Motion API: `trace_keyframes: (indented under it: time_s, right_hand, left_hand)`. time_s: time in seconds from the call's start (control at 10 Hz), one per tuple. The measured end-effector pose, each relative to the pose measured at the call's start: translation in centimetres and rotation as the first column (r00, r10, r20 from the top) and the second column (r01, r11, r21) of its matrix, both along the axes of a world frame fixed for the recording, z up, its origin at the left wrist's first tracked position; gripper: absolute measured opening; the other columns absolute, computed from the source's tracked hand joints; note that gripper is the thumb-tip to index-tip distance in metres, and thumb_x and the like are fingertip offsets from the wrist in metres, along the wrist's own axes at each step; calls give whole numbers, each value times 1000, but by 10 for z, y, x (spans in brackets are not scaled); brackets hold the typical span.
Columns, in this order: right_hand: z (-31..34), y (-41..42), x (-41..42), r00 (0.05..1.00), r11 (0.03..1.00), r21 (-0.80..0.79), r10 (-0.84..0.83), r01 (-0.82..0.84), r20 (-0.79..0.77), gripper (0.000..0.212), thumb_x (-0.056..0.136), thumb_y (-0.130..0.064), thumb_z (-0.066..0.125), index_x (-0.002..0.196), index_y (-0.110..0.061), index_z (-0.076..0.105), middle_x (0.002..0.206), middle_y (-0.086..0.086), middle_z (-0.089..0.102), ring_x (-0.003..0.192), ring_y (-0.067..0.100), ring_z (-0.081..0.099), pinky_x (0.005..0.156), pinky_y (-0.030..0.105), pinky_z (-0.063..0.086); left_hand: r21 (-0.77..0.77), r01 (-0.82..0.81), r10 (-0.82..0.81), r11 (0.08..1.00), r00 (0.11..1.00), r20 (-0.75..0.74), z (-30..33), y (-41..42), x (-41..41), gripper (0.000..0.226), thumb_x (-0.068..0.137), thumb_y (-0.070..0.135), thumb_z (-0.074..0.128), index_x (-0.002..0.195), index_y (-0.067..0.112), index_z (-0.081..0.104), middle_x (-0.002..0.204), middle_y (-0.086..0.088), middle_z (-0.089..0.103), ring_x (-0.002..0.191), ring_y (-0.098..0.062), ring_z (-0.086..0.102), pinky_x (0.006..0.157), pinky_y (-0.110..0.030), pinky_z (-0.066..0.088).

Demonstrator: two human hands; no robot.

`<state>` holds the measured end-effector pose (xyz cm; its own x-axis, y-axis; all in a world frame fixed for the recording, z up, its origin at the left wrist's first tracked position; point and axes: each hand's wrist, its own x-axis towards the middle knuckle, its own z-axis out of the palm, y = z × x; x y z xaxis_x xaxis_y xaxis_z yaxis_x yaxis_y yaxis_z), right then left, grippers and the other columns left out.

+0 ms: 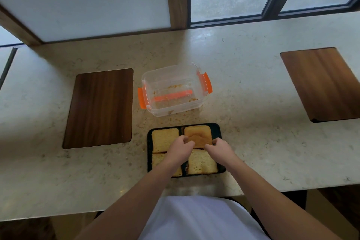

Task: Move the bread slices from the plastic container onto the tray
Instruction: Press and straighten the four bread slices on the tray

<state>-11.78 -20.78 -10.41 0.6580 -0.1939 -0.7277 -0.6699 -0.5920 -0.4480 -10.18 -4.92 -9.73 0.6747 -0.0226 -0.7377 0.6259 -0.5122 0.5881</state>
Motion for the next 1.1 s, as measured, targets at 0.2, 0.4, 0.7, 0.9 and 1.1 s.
trace_keyframes:
  time_s: [0.2,0.4,0.7,0.9,1.1]
  right_hand:
    - [-3,-2,0,1000,1000,4,6,-6,15,55,88,-34,55,138,-10,51,118,5,58,93,16,57,73,34,50]
    - [-5,-2,1,1000,1000,11,3,-3,11,62,89,-36,57,143,-9,47,130,9,57,99,19,55,75,34,46]
    - [-5,-16,0,1000,999,46,-4,3,20,54,90,-31,57,139,-9,51,92,-7,57,76,4,52,65,28,46]
    - [-5,-22,1,1000,1000,26,-1,0,25,36,89,-32,57,120,-13,58,101,2,63,83,14,56,79,37,52]
    - [4,-17,16,985,975,-142,171,-169,0,22,87,-33,55,94,-13,60,80,1,61,67,14,57,54,29,45]
  left_hand:
    - [-6,-28,27,1000,999,-20,-2,3,-1,56,89,36,51,142,20,45,92,11,57,78,-7,57,83,-41,57]
    - [-52,-43,40,998,998,-46,-4,-2,-3,64,86,38,52,146,21,41,108,8,54,96,-14,60,93,-46,55]
    - [-64,-59,54,996,996,-75,-3,-12,1,53,85,35,53,137,21,48,99,9,55,89,-9,56,92,-46,56]
    - [-75,-65,59,995,995,-81,2,-18,1,53,90,31,53,141,19,45,92,10,51,84,-8,56,88,-41,58]
    - [127,240,-260,963,948,182,13,-1,-9,40,91,34,50,129,24,45,94,2,58,67,-13,60,50,-29,49]
